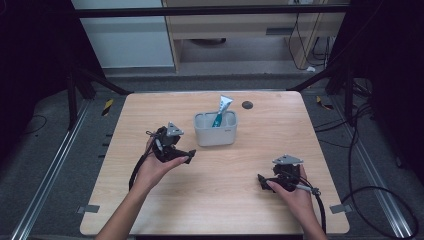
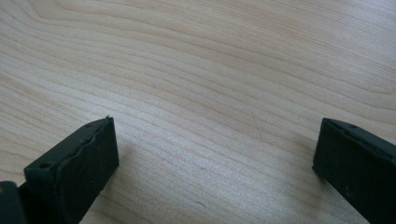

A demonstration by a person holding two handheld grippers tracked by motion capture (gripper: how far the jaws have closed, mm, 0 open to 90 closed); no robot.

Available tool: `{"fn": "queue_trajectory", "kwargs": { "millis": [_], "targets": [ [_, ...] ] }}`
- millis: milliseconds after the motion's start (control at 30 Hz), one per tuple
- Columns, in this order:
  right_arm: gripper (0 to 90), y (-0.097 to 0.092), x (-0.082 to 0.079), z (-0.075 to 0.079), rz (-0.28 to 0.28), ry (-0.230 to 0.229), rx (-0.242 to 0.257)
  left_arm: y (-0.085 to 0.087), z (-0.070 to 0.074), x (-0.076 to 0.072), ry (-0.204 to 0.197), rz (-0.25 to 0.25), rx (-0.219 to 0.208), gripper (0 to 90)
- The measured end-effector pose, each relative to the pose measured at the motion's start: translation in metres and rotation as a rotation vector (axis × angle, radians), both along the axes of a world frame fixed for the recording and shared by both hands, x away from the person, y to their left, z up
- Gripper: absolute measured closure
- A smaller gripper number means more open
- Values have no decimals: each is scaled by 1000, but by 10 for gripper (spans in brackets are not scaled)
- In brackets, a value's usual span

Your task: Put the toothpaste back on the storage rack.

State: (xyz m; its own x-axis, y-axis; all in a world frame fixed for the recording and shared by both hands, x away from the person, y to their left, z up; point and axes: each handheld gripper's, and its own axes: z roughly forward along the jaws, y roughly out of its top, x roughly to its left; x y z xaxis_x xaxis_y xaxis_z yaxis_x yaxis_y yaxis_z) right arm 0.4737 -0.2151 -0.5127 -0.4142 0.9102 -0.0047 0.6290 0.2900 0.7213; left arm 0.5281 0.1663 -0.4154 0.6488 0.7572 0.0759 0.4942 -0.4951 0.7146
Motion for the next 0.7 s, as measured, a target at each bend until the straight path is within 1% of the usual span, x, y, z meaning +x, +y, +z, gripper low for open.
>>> {"fn": "queue_trajectory", "kwargs": {
  "millis": [33,133,300,600,700],
  "targets": [
    [4,0,0,0,0,0,0,0,0,0,0,0,0,51],
    [4,0,0,0,0,-1,-1,6,-8,-2,13,6,14,51],
    [4,0,0,0,0,-1,-1,15,-16,-4,31,19,25,51],
    [4,0,0,0,0,0,0,35,-32,-6,64,57,33,51],
    [4,0,0,0,0,-1,-1,40,-37,-7,67,68,37,51]
  ]
}}
